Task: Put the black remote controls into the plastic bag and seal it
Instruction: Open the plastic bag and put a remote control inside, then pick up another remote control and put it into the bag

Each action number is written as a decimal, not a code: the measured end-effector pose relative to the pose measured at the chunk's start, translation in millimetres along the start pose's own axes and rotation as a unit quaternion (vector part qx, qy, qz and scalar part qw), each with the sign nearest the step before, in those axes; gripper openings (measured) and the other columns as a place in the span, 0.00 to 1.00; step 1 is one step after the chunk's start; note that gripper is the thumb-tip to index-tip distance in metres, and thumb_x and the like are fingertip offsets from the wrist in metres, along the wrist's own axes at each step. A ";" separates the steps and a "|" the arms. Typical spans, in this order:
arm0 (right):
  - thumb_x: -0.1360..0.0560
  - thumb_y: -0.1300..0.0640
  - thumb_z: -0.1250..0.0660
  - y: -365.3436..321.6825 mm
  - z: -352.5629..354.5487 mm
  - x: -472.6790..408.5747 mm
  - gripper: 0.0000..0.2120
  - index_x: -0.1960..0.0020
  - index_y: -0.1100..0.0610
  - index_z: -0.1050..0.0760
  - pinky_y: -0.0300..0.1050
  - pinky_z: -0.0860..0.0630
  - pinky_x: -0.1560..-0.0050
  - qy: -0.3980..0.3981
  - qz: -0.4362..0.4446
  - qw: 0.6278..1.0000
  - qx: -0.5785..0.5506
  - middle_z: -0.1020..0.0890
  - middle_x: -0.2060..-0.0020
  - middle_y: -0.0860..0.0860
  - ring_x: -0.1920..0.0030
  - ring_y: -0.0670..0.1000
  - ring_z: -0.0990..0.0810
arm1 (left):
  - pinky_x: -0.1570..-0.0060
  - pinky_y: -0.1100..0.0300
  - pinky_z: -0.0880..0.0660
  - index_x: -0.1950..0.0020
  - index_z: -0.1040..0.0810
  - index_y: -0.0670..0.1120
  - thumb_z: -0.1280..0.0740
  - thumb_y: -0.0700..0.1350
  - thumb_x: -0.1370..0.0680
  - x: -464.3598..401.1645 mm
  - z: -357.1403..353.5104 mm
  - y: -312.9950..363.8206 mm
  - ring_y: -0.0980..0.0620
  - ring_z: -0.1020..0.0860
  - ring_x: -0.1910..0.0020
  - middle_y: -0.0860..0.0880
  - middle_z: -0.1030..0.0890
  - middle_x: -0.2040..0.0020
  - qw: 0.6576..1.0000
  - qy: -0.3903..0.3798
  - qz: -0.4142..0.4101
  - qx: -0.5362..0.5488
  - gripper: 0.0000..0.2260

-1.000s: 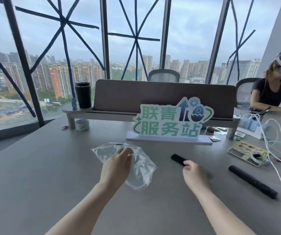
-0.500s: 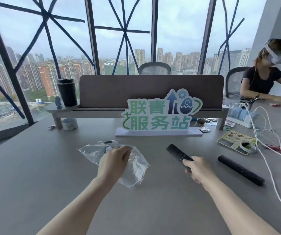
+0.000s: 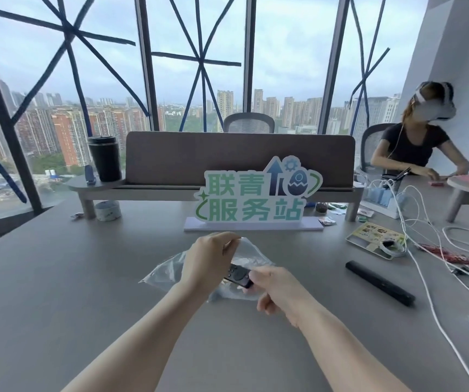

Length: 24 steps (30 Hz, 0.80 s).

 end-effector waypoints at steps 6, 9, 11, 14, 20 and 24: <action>0.25 0.60 0.39 40.5 128.5 21.4 0.12 0.53 0.52 0.17 0.42 0.24 0.68 0.293 -0.014 0.948 0.128 0.13 0.57 0.51 0.73 0.52 0.23 | 0.56 0.56 0.23 0.49 0.18 0.54 0.38 0.50 0.24 9.5 -31.5 4.6 0.50 0.19 0.56 0.53 0.15 0.56 0.996 -0.082 0.038 0.019 0.09; 0.23 0.55 0.42 77.4 197.9 15.3 0.20 0.32 0.56 0.27 0.51 0.25 0.40 0.326 -0.085 0.891 0.303 0.23 0.34 0.56 0.40 0.59 0.22 | 0.58 0.55 0.22 0.52 0.18 0.54 0.38 0.50 0.24 13.4 -51.1 12.3 0.50 0.20 0.59 0.53 0.16 0.61 0.993 -0.105 0.044 0.015 0.09; 0.20 0.53 0.45 99.7 232.3 8.2 0.20 0.32 0.60 0.31 0.53 0.29 0.37 0.333 -0.127 0.862 0.360 0.28 0.31 0.59 0.34 0.61 0.26 | 0.59 0.56 0.22 0.52 0.18 0.54 0.38 0.50 0.24 15.5 -57.2 12.4 0.50 0.20 0.60 0.53 0.16 0.61 0.993 -0.105 0.053 0.004 0.09; 0.19 0.50 0.49 119.2 261.0 -2.0 0.20 0.35 0.61 0.30 0.54 0.28 0.38 0.341 -0.169 0.846 0.374 0.27 0.33 0.61 0.36 0.63 0.26 | 0.60 0.56 0.23 0.51 0.18 0.55 0.38 0.51 0.24 20.0 -59.5 8.7 0.48 0.20 0.59 0.52 0.16 0.61 0.993 -0.104 0.059 -0.016 0.09; 0.25 0.47 0.34 113.9 255.3 5.7 0.13 0.57 0.57 0.25 0.45 0.27 0.61 0.339 -0.191 0.824 0.412 0.21 0.58 0.55 0.57 0.59 0.19 | 0.63 0.58 0.28 0.50 0.18 0.55 0.38 0.51 0.24 22.6 -57.0 4.1 0.47 0.20 0.59 0.51 0.15 0.61 0.993 -0.092 0.061 -0.039 0.10; 0.30 0.49 0.29 110.2 224.2 22.4 0.15 0.62 0.59 0.30 0.39 0.34 0.75 0.226 -0.182 0.927 0.237 0.23 0.72 0.56 0.78 0.54 0.27 | 0.59 0.55 0.23 0.52 0.18 0.55 0.38 0.51 0.25 26.5 -50.8 -3.3 0.47 0.20 0.61 0.51 0.16 0.63 0.993 -0.085 0.068 -0.042 0.10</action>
Point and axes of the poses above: each hand's wrist, its own x-axis away from the middle knuckle, its own z-axis out of the back of the hand, y = z × x, the point moved 6 cm from there along -x, towards the middle knuckle
